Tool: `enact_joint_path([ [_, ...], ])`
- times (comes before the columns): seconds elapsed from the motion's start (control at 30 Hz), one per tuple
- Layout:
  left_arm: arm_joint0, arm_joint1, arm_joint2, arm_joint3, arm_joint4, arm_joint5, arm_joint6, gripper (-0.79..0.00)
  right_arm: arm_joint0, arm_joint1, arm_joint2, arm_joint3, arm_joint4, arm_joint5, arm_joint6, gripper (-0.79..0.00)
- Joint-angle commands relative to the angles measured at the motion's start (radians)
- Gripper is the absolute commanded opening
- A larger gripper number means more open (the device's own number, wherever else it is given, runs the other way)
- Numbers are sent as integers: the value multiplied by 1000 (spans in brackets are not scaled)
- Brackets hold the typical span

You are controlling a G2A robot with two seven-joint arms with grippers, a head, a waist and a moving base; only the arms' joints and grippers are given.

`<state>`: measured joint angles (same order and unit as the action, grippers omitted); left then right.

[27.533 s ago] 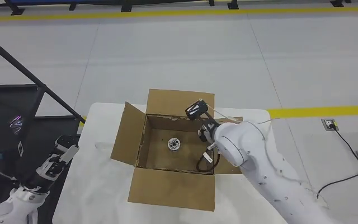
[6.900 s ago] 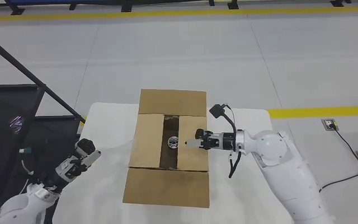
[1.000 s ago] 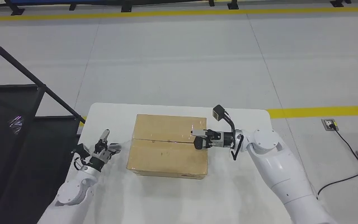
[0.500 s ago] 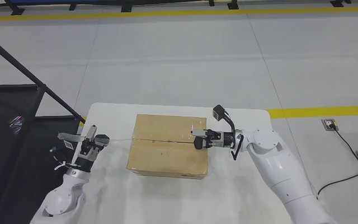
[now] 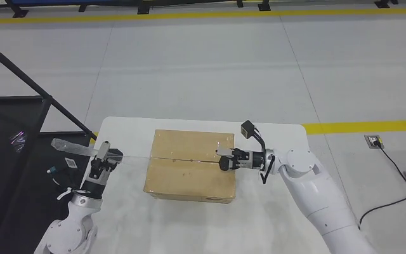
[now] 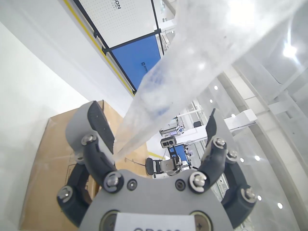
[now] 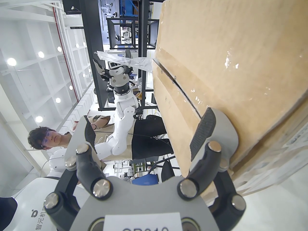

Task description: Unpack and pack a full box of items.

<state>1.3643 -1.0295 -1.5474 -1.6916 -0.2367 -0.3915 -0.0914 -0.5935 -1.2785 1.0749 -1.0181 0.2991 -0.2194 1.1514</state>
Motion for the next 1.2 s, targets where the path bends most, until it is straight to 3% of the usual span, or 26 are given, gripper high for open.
enact_joint_path([
  [0.0,0,-2,0,-17,13,9,2,0,-5,2,0,-11,-3,7,-2,0],
  [0.27,6,-11,10,-74,74,29,8,0,-24,8,10,-43,-1,5,-15,0],
  [0.47,-9,-18,36,-98,103,60,-1,0,-66,19,41,-108,5,-51,-30,0],
  [0.87,-58,-37,99,-110,154,112,-2,0,-274,71,215,-356,34,-159,-44,0],
  [1.17,-113,-56,151,-91,161,190,44,0,-373,98,302,-421,69,-170,-9,0],
])
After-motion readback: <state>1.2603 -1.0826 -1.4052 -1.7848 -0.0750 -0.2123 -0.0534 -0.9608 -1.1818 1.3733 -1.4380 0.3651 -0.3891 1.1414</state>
